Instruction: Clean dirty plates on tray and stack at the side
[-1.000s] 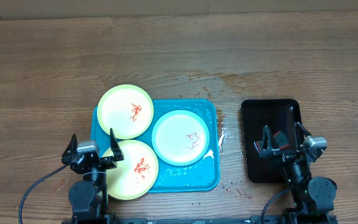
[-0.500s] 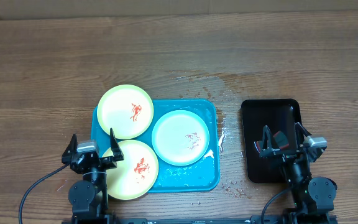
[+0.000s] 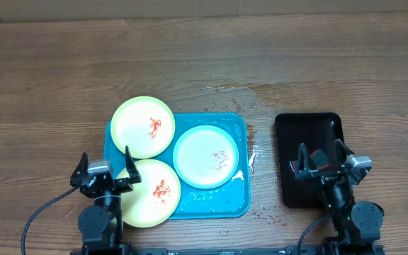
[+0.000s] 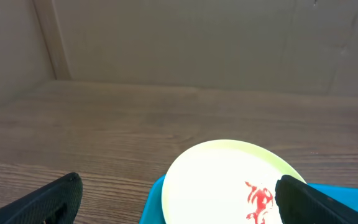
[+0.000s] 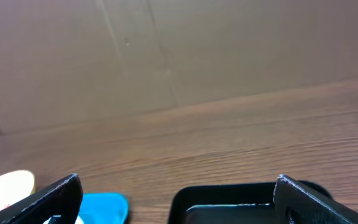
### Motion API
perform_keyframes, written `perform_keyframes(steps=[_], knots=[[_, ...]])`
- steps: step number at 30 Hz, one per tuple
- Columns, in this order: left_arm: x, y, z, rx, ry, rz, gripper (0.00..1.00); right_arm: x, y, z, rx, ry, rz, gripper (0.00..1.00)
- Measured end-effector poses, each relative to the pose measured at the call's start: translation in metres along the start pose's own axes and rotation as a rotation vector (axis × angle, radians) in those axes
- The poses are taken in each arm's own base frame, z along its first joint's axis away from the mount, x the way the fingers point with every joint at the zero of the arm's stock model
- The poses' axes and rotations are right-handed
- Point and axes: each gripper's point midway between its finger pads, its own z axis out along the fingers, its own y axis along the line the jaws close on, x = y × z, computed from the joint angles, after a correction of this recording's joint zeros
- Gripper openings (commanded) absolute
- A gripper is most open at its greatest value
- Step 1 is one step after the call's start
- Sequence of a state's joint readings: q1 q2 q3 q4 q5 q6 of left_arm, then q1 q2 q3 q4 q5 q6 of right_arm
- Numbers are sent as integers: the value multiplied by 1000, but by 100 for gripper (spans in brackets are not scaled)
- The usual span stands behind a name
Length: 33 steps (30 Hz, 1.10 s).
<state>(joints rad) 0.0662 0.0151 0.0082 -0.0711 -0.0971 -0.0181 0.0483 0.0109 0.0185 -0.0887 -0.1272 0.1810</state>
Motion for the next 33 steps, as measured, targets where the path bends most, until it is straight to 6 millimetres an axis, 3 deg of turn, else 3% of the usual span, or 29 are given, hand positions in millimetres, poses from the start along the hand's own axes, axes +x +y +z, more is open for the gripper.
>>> perform_keyframes(steps=[3,5,11,15,27,33], knots=[[0,0,0,0,0,0,100,12,0,-1,1,60,-11,100],[0,0,0,0,0,0,100,9,2,-4,-1,78,-31,100],[0,0,0,0,0,0,100,-26,14,-16,-12,76,-104,100],[0,0,0,0,0,0,100,-36,17,-18,-1,137,-114,100],[0,0,0,1,0,0,100,-63,33,16,-14,525,-43,100],[0,-1,0,4,0,0,100,-67,40,32,-6,797,57,100]])
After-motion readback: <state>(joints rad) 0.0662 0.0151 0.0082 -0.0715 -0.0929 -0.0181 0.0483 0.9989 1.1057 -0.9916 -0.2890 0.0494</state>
